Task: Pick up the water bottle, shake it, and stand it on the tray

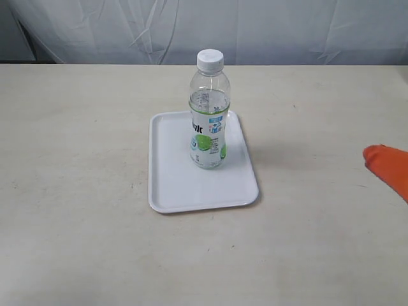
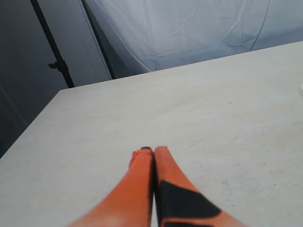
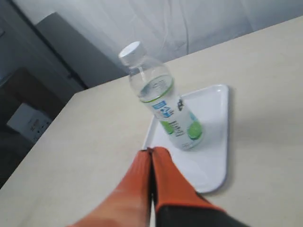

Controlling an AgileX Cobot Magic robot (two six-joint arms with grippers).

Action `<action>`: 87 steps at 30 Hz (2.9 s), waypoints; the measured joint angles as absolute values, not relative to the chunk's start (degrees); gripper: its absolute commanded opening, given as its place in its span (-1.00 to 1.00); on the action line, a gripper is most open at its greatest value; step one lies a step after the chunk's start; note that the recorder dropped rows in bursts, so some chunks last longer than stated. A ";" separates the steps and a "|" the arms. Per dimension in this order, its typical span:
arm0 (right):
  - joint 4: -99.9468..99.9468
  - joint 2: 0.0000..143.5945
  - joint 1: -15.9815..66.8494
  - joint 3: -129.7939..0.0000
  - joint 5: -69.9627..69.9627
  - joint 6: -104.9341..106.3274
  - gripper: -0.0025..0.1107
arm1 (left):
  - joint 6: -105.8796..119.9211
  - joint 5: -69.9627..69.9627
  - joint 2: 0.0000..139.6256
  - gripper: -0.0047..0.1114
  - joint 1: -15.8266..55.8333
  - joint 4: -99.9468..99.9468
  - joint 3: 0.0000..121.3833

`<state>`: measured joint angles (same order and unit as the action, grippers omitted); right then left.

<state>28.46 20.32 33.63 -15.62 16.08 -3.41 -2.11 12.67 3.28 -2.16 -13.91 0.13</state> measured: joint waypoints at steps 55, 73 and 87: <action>31.72 0.35 8.93 -4.28 18.22 10.14 -0.95 | -2.11 12.67 3.28 -0.92 -2.16 -13.91 0.13; 31.72 0.35 8.93 -4.28 18.22 10.14 -0.95 | -2.11 12.67 3.28 -0.92 -2.16 -13.91 0.13; 31.72 0.35 8.93 -4.28 18.22 10.14 -0.95 | -2.11 12.67 3.28 -0.92 -2.16 -13.91 0.13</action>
<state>31.72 0.35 8.93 -4.28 18.22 10.14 -2.11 12.67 3.28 -2.16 -13.91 0.13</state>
